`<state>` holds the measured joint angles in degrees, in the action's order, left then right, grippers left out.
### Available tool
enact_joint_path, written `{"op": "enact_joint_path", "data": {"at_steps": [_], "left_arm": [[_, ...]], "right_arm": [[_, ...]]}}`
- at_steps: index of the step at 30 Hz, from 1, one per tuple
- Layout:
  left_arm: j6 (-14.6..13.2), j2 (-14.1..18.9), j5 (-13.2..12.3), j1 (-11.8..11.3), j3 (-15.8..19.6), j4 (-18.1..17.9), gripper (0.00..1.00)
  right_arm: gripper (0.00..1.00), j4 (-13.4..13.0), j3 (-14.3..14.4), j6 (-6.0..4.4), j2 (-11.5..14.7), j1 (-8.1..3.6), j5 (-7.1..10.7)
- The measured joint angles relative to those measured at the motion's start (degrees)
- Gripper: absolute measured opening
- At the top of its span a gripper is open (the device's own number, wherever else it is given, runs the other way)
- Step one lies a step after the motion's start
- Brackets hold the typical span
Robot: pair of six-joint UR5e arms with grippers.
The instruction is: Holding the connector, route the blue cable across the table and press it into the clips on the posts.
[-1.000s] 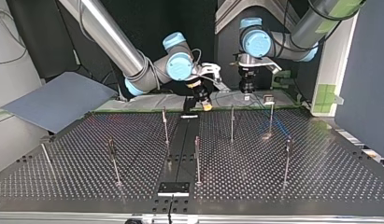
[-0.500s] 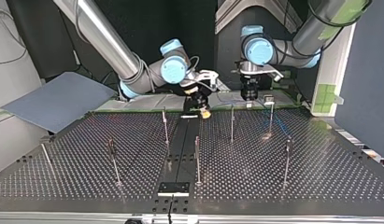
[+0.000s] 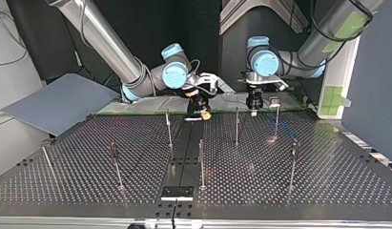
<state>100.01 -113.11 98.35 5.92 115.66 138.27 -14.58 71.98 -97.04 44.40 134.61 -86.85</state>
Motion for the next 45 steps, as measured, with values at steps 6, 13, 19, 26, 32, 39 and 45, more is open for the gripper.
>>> {"op": "enact_joint_path", "data": {"at_steps": [6,13,19,26,32,39,45], "left_arm": [[-0.18,-0.02,-0.75,-1.10,-1.84,0.03,0.00],[-0.96,-1.72,-1.95,-1.84,-4.26,1.03,0.00],[-2.27,-4.58,-1.95,-2.59,-7.15,2.07,0.00],[-2.99,-5.86,-2.02,-3.44,-9.93,3.88,0.00],[-3.19,-5.90,-2.34,-3.57,-10.48,4.26,0.30],[-3.44,-5.89,-2.37,-3.05,-10.50,6.08,0.90],[-5.35,-5.71,-2.05,-2.36,-10.12,8.70,0.98]], "right_arm": [[0.00,-0.17,-0.21,-0.11,-0.12,-0.94,-0.06],[0.00,-0.93,-0.79,-0.18,-0.14,-2.39,0.14],[0.00,-0.98,-1.56,-0.19,-0.14,-3.31,0.67],[0.00,-0.98,-1.69,-0.19,-0.14,-4.23,1.06],[0.00,-0.99,-1.70,-0.19,-0.14,-4.70,1.20],[0.00,-0.99,-1.70,-0.19,-0.14,-4.92,1.63],[0.00,-0.91,-1.70,-0.19,-0.13,-4.98,1.67]]}}
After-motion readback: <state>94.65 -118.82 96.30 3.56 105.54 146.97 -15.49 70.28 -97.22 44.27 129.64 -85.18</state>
